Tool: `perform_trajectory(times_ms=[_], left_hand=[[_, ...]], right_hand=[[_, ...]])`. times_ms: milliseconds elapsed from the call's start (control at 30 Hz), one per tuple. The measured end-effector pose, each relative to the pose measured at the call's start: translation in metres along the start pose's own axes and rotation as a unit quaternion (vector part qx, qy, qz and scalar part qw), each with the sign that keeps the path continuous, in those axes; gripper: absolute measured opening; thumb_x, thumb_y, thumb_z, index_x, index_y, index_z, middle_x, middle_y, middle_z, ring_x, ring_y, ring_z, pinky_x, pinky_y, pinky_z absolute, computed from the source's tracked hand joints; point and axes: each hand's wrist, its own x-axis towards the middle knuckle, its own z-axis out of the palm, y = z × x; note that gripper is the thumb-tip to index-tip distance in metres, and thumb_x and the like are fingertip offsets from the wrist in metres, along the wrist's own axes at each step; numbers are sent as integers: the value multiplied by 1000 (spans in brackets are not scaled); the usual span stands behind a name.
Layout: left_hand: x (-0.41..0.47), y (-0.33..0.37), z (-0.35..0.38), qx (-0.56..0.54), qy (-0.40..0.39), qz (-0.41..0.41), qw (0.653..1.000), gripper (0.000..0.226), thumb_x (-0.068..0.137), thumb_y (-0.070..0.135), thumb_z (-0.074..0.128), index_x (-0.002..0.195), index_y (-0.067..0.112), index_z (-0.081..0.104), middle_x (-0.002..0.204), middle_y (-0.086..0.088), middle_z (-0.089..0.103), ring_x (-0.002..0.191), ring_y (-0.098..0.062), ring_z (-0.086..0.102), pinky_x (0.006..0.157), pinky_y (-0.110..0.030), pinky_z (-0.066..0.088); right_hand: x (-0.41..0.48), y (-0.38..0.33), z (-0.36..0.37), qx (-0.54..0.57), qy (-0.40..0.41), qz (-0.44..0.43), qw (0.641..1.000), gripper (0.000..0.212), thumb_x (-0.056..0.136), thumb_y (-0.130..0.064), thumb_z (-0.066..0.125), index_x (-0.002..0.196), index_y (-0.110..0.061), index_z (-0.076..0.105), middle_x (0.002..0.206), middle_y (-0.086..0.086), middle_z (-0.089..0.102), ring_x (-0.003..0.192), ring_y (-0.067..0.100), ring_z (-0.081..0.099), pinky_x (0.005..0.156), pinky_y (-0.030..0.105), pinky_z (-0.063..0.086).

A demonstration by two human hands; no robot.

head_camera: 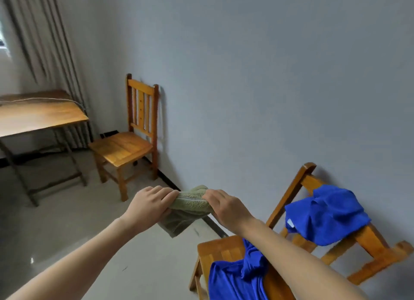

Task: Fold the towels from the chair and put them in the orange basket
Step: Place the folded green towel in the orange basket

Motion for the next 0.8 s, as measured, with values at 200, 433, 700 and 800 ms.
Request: perform_trajectory(times_ms=[200,433,700,800], left_hand=[[-117,-58,-66,91,-17,-145,985,39,99,39,14,103,21,49,86,6,71,66,-12,67,52,-19,51],[-256,-128,-152,170,-34,-257,951,33,70,32,47,101,20,48,83,6,70,61,-15,65,50,-19,49],[-388,-172,-210,218,-31,-332,917,52,70,21,50,122,20,47,89,6,70,64,-11,65,53,-22,51],[-430,-172,-209,245,-63,-327,910,73,72,14,52,141,22,32,103,1,59,66,-13,64,56,-23,53]], right_hand=[[113,-82,57,141,-11,-124,982,30,78,-1,56,104,-10,45,95,16,66,73,29,65,48,32,55],[234,-219,116,179,24,-255,950,25,77,-11,41,101,-11,47,94,11,68,74,25,67,48,27,54],[334,-358,173,242,-1,-325,914,45,61,-6,64,101,-16,45,91,4,66,69,23,64,42,24,50],[363,-390,185,216,7,-388,896,34,64,-12,47,97,-18,46,85,-2,66,63,16,62,43,21,47]])
